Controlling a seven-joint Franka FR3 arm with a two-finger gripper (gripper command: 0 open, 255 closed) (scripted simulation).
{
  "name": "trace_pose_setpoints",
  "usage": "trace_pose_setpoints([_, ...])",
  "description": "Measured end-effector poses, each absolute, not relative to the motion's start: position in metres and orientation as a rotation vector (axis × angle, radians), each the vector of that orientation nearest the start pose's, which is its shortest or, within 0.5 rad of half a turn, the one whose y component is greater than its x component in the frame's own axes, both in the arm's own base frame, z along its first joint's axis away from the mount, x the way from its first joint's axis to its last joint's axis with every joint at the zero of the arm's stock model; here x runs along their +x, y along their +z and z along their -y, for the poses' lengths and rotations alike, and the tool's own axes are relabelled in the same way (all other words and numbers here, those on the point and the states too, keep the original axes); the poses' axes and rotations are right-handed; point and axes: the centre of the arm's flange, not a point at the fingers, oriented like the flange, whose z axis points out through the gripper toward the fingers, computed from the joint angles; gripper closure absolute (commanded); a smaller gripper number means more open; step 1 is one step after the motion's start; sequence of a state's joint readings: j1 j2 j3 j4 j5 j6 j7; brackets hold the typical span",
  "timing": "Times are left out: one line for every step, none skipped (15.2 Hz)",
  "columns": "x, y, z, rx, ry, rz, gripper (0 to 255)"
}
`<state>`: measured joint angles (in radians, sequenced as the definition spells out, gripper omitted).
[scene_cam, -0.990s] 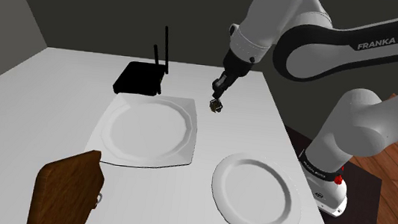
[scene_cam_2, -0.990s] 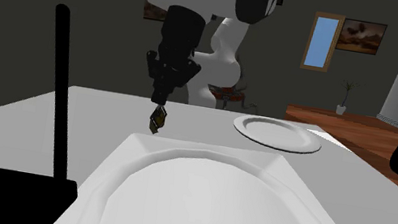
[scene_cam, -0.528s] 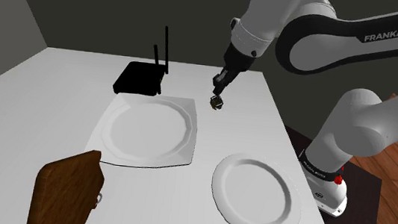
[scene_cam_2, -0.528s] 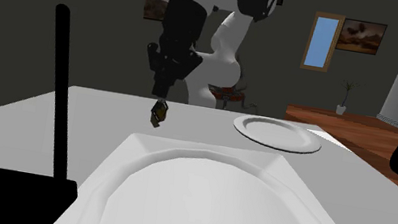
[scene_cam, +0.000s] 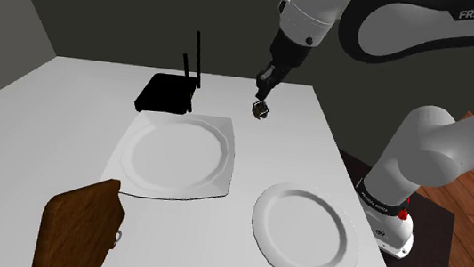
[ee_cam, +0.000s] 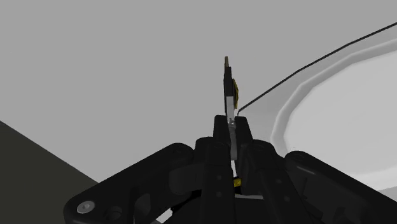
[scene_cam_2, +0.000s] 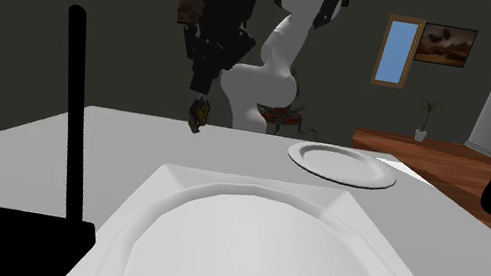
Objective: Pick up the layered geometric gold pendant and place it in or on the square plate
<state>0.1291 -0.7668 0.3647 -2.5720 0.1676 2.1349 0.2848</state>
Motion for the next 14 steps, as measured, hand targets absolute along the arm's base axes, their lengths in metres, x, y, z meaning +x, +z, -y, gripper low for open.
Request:
trace_pose_setpoints([0.308,0.523,-0.188,-3.089,-0.491,0.126,255])
trace_pose_setpoints([0.309,0.527,-0.187,-3.088,-0.491,0.126,255])
trace_pose_setpoints([0.308,0.533,-0.188,-3.089,-0.491,0.126,255])
trace_pose_setpoints([0.309,0.538,-0.187,-3.089,-0.491,0.126,255])
trace_pose_setpoints([0.309,0.544,-0.188,-3.089,-0.491,0.126,255])
trace_pose_setpoints([0.308,0.549,-0.187,-3.089,-0.491,0.126,255])
trace_pose_setpoints([0.309,0.552,-0.188,-3.089,-0.491,0.126,255])
trace_pose_setpoints([0.312,0.555,-0.192,-3.089,-0.491,0.126,255])
trace_pose_setpoints([0.317,0.556,-0.204,-3.089,-0.492,0.127,255])
trace_pose_setpoints([0.321,0.557,-0.214,-3.089,-0.491,0.127,255])
trace_pose_setpoints([0.323,0.559,-0.224,-3.09,-0.492,0.127,255])
trace_pose_setpoints([0.326,0.563,-0.236,-3.09,-0.492,0.127,255])
trace_pose_setpoints([0.332,0.565,-0.247,-3.09,-0.493,0.127,255])
trace_pose_setpoints([0.337,0.567,-0.258,-3.091,-0.492,0.127,255])
